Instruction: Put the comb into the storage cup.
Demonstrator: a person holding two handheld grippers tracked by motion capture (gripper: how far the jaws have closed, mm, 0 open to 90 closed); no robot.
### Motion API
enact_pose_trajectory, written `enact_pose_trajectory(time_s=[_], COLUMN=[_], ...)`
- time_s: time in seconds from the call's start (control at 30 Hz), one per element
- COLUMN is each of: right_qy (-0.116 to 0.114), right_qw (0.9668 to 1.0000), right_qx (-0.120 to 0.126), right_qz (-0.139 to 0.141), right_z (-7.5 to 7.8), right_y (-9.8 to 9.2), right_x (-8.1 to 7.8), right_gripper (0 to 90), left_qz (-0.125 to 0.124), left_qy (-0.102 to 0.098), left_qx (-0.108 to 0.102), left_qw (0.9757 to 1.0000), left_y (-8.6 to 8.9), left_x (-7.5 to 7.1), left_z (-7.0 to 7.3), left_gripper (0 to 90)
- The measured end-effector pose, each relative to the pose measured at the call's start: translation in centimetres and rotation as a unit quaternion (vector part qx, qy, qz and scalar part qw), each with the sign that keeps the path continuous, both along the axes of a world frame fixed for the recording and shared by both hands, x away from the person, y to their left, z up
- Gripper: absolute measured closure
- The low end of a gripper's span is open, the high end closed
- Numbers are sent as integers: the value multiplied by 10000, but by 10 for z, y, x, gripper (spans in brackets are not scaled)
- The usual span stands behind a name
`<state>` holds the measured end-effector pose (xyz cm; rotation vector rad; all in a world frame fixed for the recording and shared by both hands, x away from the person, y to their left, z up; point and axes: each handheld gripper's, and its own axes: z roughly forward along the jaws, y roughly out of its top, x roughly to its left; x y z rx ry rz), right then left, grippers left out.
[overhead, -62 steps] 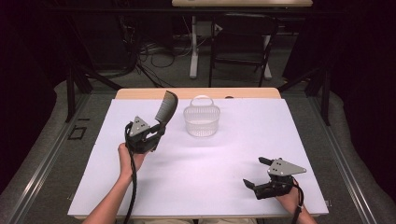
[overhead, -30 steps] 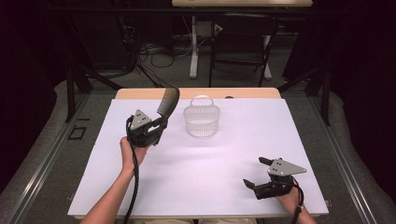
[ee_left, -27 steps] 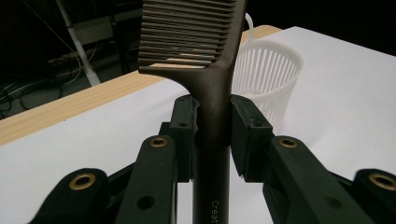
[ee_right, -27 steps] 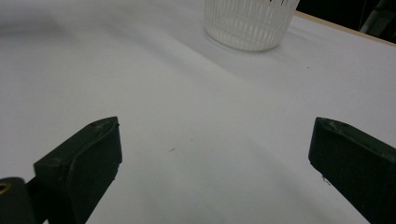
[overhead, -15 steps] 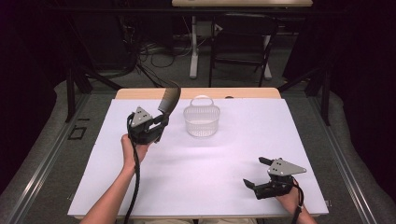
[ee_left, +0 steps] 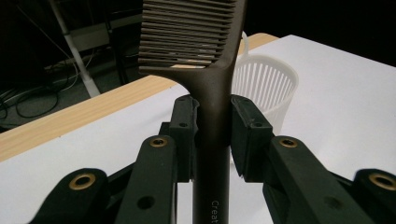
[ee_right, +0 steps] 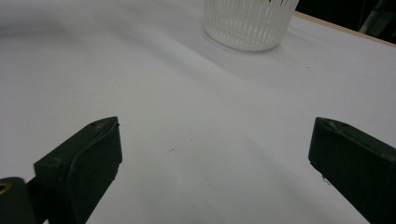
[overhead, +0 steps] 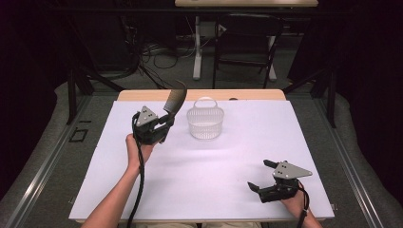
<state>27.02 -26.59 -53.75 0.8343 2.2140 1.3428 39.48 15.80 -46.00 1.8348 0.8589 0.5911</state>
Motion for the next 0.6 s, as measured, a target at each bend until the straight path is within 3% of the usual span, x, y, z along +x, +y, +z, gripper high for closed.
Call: enact_pose_trajectory(time_s=[0.6], right_qy=[9], right_qw=[10000], right_qx=[0], right_qz=[-11], right_z=[0], right_y=[0], right_x=[0], right_gripper=[25], left_qz=[-56], left_qy=[-54], left_qx=[-25], left_qw=[10000], left_y=[-11], left_x=[8], left_z=[8], left_gripper=[720])
